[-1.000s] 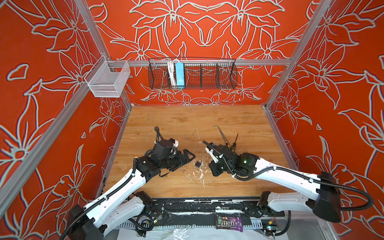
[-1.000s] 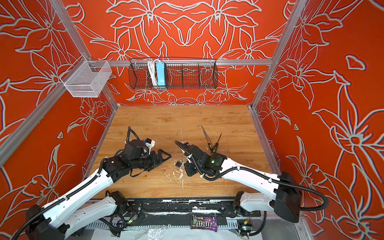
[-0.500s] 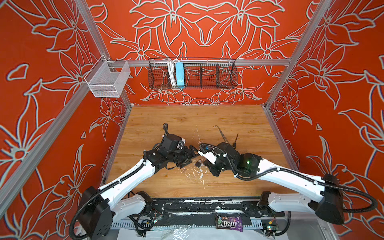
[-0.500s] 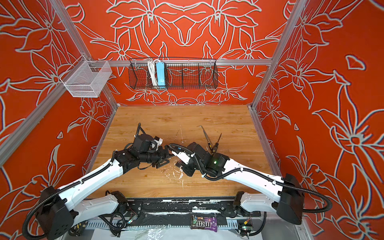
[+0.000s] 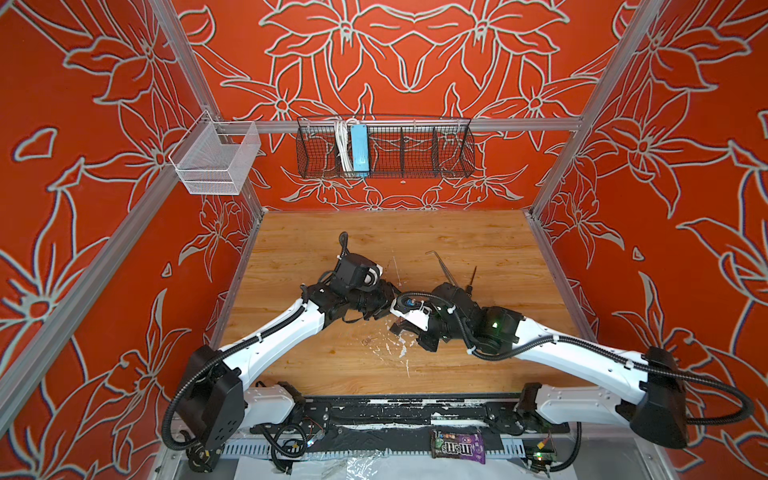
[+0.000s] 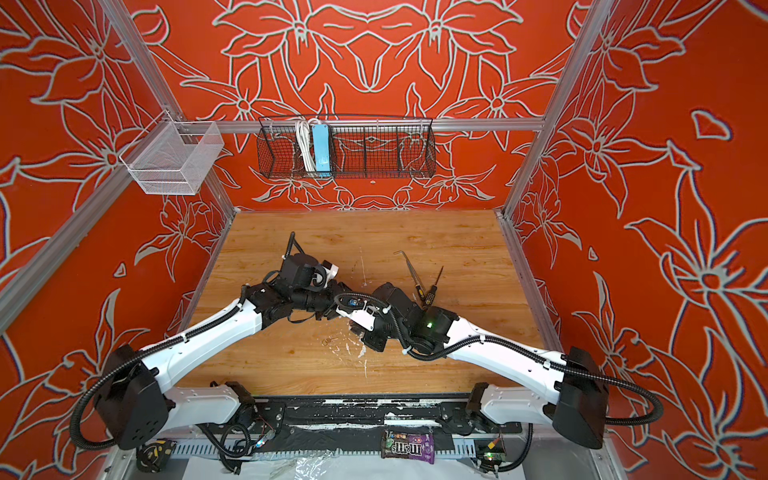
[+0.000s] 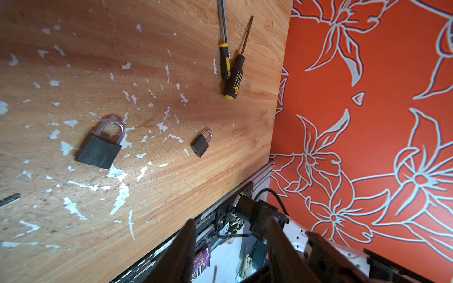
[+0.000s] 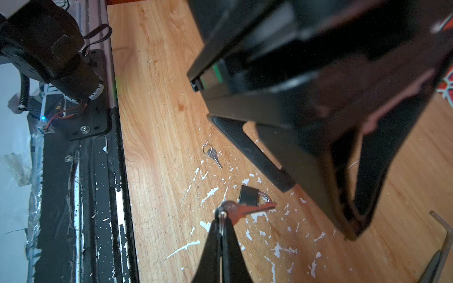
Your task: Unlock with the key
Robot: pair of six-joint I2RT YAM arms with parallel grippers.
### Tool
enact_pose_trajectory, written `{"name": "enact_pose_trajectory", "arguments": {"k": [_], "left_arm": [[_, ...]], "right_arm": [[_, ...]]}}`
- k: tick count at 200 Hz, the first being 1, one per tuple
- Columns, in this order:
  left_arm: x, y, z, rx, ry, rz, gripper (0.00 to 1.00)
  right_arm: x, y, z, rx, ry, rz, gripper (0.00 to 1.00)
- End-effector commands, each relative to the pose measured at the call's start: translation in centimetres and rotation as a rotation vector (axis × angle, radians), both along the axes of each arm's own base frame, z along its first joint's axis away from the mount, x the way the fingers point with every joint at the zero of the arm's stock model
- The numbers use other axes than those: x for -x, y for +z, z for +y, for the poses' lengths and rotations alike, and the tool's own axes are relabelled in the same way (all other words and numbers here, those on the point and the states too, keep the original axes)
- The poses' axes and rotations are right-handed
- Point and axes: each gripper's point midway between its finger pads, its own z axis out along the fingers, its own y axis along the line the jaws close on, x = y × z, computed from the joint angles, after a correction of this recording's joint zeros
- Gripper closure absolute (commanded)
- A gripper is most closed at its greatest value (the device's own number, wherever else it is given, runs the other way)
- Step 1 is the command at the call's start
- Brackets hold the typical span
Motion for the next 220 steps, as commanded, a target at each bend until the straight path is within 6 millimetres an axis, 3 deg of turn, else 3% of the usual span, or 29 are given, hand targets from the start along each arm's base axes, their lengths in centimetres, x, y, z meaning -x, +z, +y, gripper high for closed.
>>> {"name": "enact_pose_trajectory", "arguments": {"k": [1, 36, 91, 220], "left_arm": [[0.1, 0.0, -0.6, 0.009, -0.032, 0.016, 0.58], [0.2, -0.5, -1.0, 0.005, -0.063, 0.04, 0.64], [0.6, -0.4, -1.1, 0.011, -0.079, 0.049, 0.81], [1.2, -0.7, -0.6, 0.0, -0.09, 0.042, 0.89]], "right_arm": [[0.2, 0.3, 0.4, 0.002, 0.062, -0.057, 1.0], [-0.3, 0.7, 0.4, 0.005, 0.058, -0.105, 1.0], [-0.8, 0.3, 0.3, 0.036, 0.054, -0.129, 1.0], [-1.3, 0.4, 0.1, 0.069, 0.051, -0.153, 1.0]]}}
